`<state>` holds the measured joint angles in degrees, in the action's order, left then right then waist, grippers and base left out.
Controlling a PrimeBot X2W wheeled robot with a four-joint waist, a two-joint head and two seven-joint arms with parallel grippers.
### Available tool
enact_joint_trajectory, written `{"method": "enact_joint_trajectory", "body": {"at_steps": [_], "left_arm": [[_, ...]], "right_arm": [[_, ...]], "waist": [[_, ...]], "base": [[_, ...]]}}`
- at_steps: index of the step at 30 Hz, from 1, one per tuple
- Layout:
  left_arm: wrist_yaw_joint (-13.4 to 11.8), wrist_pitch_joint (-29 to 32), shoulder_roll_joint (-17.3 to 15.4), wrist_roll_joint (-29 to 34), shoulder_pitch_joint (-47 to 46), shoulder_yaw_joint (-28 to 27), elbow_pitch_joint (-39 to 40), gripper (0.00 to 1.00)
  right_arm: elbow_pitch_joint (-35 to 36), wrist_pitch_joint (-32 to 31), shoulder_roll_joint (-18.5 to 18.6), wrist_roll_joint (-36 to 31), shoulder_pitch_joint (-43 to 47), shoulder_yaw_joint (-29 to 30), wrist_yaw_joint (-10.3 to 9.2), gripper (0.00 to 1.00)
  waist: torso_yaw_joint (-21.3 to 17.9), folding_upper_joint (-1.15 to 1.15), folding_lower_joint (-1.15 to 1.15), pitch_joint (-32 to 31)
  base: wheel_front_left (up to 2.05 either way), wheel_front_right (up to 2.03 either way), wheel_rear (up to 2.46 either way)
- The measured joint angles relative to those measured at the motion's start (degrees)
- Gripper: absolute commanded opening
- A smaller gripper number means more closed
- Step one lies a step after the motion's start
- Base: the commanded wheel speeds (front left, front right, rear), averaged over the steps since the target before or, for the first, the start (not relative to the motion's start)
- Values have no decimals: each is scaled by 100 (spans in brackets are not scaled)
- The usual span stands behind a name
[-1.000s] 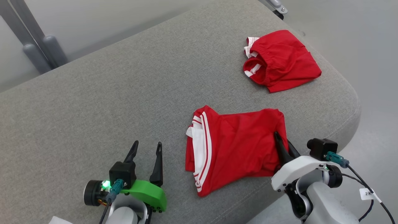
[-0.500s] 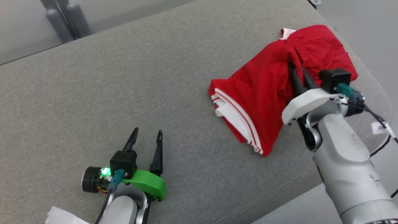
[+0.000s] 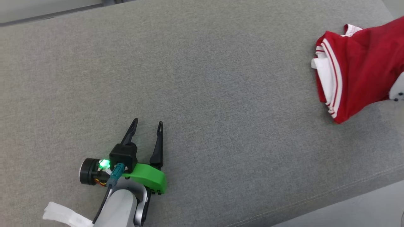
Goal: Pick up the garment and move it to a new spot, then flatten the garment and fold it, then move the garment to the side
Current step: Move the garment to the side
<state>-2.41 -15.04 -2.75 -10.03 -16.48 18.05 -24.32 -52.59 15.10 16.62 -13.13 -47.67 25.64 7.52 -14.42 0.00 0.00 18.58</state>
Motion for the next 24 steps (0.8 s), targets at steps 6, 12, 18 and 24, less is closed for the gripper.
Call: {"method": "enact_joint_trajectory", "body": {"at_steps": [6, 12, 18, 24], "left_arm": [[16, 0, 0, 57, -53, -91, 3, 100], [23, 0, -1, 83, -59, -155, -13, 100], [2, 0, 0, 83, -58, -250, -5, 100], [-59, 0, -1, 83, -42, -408, 38, 100]], "right_arm": [[218, -5, 118, -1062, -189, 1285, 2, 100], [643, -4, -132, -1694, -403, 2098, 1, 100], [892, -4, -449, -1370, -487, 1566, 1, 100], [1629, -4, -1010, -479, -26, 348, 1, 100]], "waist": [[278, 0, 0, 180], [437, 0, 0, 275], [460, 0, 0, 226], [478, 0, 0, 118]], "base": [[0, 0, 0], [0, 0, 0], [0, 0, 0], [0, 0, 0]]}}
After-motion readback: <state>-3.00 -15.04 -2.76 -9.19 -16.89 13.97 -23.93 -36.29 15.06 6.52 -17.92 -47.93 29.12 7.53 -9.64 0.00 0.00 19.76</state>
